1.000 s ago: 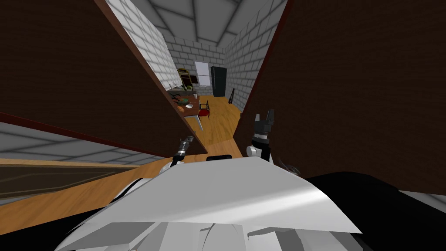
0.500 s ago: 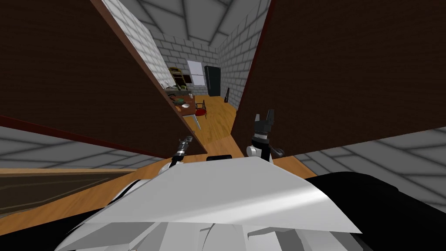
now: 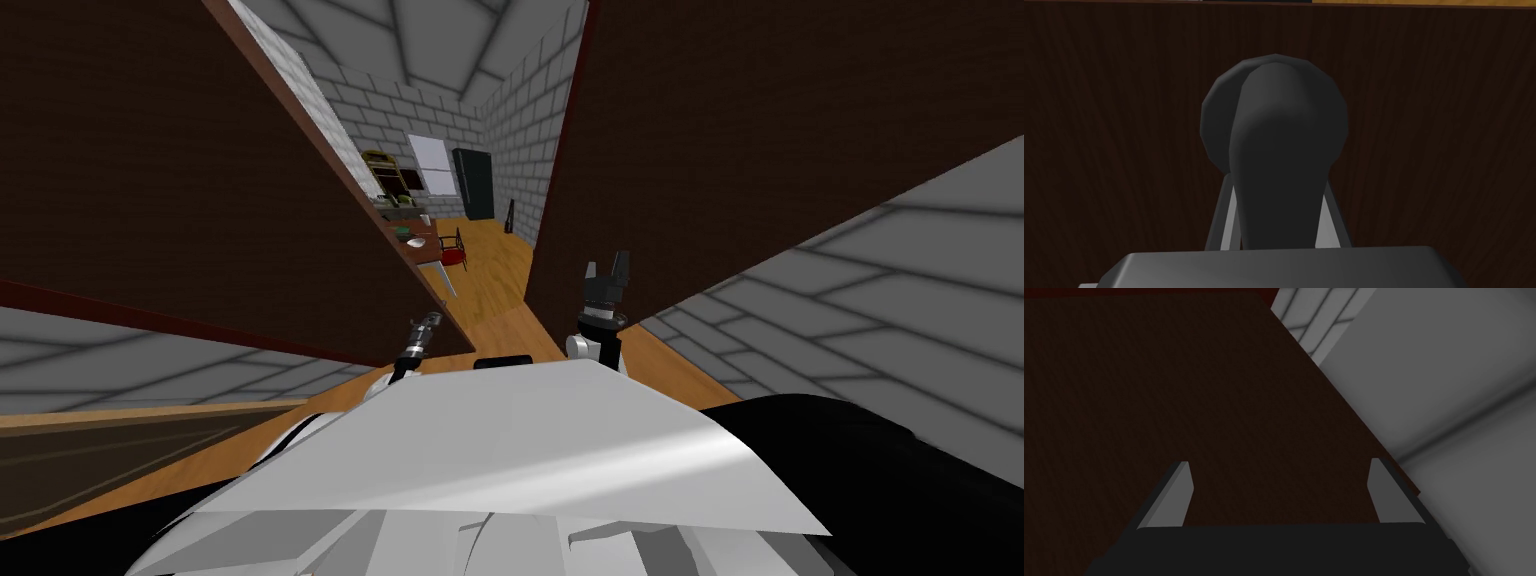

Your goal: Pull the door open

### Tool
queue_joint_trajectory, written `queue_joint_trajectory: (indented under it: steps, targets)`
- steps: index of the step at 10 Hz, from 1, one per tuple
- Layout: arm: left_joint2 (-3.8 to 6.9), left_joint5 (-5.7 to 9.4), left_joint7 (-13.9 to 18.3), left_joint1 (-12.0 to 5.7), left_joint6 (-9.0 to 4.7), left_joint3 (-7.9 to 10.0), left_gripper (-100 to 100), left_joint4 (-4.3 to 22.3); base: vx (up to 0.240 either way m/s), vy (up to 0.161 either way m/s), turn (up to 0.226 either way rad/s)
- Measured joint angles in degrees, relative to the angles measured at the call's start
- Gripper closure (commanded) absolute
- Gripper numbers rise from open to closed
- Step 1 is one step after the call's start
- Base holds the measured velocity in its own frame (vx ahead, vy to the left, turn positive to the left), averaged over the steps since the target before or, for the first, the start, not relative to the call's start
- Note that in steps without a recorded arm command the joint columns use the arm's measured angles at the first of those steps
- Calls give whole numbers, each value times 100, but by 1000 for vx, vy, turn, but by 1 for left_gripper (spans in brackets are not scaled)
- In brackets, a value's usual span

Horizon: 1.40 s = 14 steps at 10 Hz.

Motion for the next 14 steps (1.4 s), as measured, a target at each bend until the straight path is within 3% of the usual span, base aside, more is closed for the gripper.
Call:
queue_joint_trajectory:
  steps: [3, 6, 10, 14]
  targets:
    - [-32, -42, -4, 26, 42, 34, 100, -58, -161, 48, -79]
    - [9, -68, 6, 119, 104, -20, 100, -264, -206, 41, -84]
    - [34, -177, 64, 221, 153, -231, 100, -543, -248, 128, -100]
    - [-27, -261, 101, 260, 53, -388, 100, -520, -113, 67, -82]
